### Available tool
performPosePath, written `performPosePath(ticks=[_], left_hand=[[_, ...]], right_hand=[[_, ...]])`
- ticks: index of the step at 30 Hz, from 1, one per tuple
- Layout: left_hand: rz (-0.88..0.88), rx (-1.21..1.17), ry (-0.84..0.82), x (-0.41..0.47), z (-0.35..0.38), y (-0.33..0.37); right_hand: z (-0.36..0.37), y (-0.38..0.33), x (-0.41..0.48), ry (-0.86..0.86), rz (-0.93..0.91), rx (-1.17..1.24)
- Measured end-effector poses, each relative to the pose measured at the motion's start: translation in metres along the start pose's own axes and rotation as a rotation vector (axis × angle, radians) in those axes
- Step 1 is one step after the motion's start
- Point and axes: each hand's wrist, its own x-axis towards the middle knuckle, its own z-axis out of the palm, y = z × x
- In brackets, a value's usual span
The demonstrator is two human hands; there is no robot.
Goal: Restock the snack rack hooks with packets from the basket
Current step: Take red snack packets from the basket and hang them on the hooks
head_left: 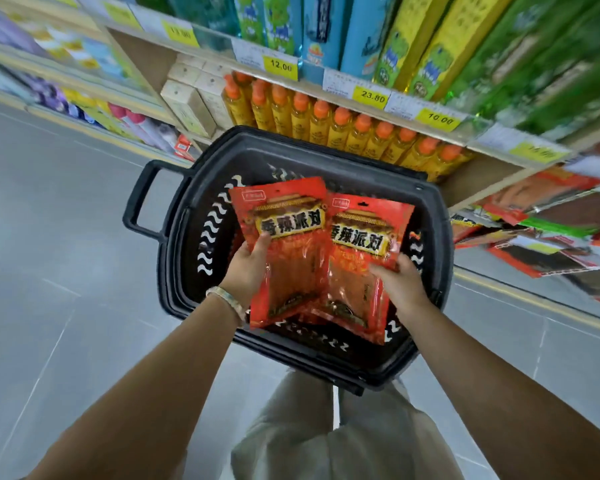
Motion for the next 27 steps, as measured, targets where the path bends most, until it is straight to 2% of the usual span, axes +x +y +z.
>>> performPosePath(ticks=[4, 8, 12, 18, 23, 27], left_hand=[[0.197, 0.139, -0.157, -0.043, 0.015, 0.033], [0.335, 0.206, -0.306, -0.089, 0.038, 0.065], [0.573, 0.250, -0.270, -0.142, 0.083, 0.098], [0.952, 0.249, -0.233, -0.238, 0.187, 0.134], [1.078, 0.151, -0.257, -0.308, 0.286, 0.144], [1.096, 0.080, -0.277, -0.352, 0.349, 0.162]], right_hand=[[-0.032, -0.022, -0.045, 0.109, -0.060, -0.018], [-0.077, -0.030, -0.089, 0.247, -0.266, 0.019], [-0.149, -0.041, -0.125, 0.411, -0.506, 0.130], [-0.290, -0.045, -0.169, 0.567, -0.730, 0.115], [-0.415, -0.045, -0.209, 0.778, -0.842, 0.038], [-0.497, -0.053, -0.234, 0.878, -0.932, 0.010]])
